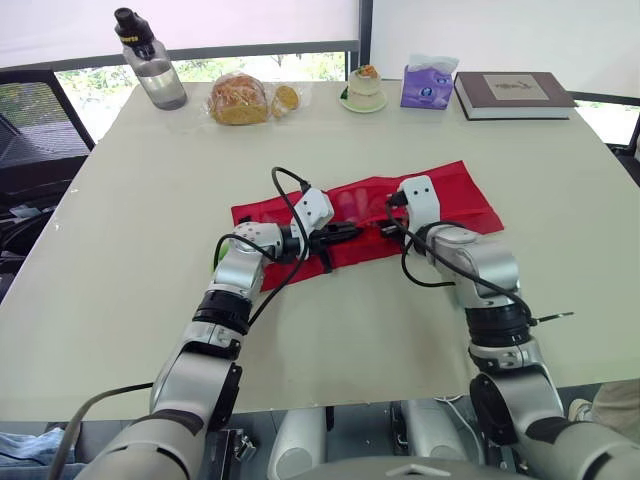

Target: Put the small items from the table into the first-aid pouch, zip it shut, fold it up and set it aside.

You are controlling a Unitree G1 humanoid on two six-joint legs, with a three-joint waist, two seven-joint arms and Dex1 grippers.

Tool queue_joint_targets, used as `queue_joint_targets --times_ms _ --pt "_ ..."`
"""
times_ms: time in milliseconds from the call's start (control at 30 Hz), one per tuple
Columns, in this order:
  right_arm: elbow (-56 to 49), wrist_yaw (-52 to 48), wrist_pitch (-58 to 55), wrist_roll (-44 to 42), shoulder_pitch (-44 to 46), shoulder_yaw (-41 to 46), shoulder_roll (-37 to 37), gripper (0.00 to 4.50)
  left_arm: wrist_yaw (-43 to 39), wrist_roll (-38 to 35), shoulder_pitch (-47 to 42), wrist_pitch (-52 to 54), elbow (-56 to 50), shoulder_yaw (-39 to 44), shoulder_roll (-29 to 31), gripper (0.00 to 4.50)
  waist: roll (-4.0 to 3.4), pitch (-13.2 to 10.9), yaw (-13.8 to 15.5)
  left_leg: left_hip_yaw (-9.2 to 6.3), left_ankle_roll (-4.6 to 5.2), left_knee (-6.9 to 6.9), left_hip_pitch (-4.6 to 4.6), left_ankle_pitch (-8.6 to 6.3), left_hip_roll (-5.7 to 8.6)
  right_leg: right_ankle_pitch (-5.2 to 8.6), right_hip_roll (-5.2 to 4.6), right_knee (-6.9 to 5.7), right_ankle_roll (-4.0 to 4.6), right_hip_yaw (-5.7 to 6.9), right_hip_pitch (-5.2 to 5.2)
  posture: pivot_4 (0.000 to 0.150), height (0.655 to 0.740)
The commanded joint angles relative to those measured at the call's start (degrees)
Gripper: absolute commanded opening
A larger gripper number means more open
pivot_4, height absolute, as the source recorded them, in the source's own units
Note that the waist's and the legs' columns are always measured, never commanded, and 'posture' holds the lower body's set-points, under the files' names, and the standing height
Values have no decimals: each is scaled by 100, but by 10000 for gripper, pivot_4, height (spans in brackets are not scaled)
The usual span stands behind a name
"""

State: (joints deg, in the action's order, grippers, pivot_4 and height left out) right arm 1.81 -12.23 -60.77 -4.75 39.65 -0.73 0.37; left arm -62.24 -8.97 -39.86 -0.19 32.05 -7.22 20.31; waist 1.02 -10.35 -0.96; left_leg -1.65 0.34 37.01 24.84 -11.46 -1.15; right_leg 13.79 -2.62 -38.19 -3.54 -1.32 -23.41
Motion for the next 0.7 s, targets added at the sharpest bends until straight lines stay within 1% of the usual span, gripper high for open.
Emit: queue_joint_targets --times_ms 33,200,300,367,433,467,500,600,700 --pt "111 337 366 -46 277 196 205 3334 -47 -28 -7 -104 -246 -7 -18 0 0 0 -1 0 0 0 0 0 0 0 0 0 0 0 0 1500 7400" --pt "311 725 968 28 216 238 454 3334 -24 -30 33 -109 -282 -7 -29 0 0 0 -11 1 0 -7 -1 0 0 0 0 0 0 -1 -3 1500 7400" --pt "208 700 1125 -35 64 172 470 3334 -2 -31 56 -111 -287 5 -25 0 0 0 -13 0 0 -11 -1 0 0 0 0 0 0 -1 -4 1500 7400" --pt "46 573 1144 -6 -88 -18 352 13728 17 -29 72 -113 -277 20 -13 0 0 0 -11 0 0 -12 -1 0 0 0 0 0 0 -1 -4 1500 7400" --pt "-128 408 1168 9 -270 -199 188 21566 29 -31 90 -104 -281 27 -10 0 0 0 -12 2 0 -12 -1 0 0 0 0 0 0 -3 -4 1500 7400" --pt "-226 348 1137 -34 -358 -228 138 27283 31 -30 98 -104 -280 28 -9 0 0 0 -14 1 0 -12 0 0 0 0 0 0 0 -2 -4 1500 7400" --pt "-308 322 1131 -64 -430 -232 100 31530 32 -30 102 -104 -277 29 -9 0 0 0 -15 2 0 -12 -1 0 0 0 0 0 0 -3 -4 1500 7400" --pt "-562 105 1328 -92 -639 -344 -108 31530 31 -25 99 -107 -257 28 -4 0 -1 0 -18 0 0 -13 -3 0 0 0 0 -1 1 -2 -4 1500 7400" --pt "-1004 -339 1765 -136 -1063 -581 -467 31530 19 19 83 -109 -235 2 27 0 -1 0 -13 0 0 -14 -1 0 0 1 0 1 0 -2 -4 1500 7400"
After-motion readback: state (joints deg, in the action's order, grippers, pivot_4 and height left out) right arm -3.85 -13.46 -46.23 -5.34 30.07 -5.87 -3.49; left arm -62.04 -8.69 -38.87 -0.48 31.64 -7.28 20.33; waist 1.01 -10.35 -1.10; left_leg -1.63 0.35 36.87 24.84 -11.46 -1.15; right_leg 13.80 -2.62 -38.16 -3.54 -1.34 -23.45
